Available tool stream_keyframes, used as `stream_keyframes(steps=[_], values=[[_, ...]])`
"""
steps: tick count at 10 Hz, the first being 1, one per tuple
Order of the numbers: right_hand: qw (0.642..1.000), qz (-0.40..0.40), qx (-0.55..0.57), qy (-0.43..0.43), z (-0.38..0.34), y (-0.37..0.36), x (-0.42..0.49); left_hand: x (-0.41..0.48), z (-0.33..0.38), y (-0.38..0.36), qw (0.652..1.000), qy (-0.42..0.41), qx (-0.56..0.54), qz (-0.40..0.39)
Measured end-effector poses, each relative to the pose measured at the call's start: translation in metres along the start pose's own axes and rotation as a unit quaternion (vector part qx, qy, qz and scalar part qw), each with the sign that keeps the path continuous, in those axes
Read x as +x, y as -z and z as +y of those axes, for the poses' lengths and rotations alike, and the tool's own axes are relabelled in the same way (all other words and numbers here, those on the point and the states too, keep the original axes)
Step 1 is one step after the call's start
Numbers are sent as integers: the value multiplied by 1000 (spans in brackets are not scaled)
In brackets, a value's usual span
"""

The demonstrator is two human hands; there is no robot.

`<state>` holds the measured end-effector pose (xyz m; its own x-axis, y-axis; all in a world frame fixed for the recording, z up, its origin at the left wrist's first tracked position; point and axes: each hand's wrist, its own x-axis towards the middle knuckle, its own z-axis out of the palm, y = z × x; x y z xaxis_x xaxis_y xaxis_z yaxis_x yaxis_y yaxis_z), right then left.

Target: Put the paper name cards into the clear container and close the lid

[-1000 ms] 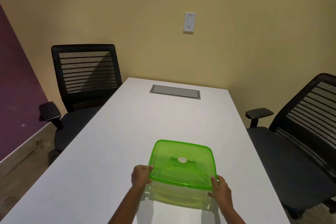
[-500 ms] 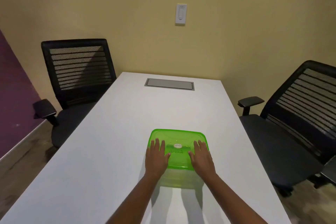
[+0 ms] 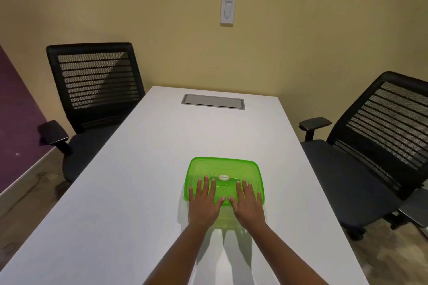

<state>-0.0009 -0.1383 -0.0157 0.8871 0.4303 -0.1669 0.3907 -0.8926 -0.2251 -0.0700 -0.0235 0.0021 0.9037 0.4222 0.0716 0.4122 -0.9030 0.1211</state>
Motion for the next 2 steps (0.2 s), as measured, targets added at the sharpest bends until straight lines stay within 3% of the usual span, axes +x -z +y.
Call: stream_keyframes(steps=[2], values=[[1000,-5,29,-7,3,19,-1,9,-4,-6,996,-15,-7,85]])
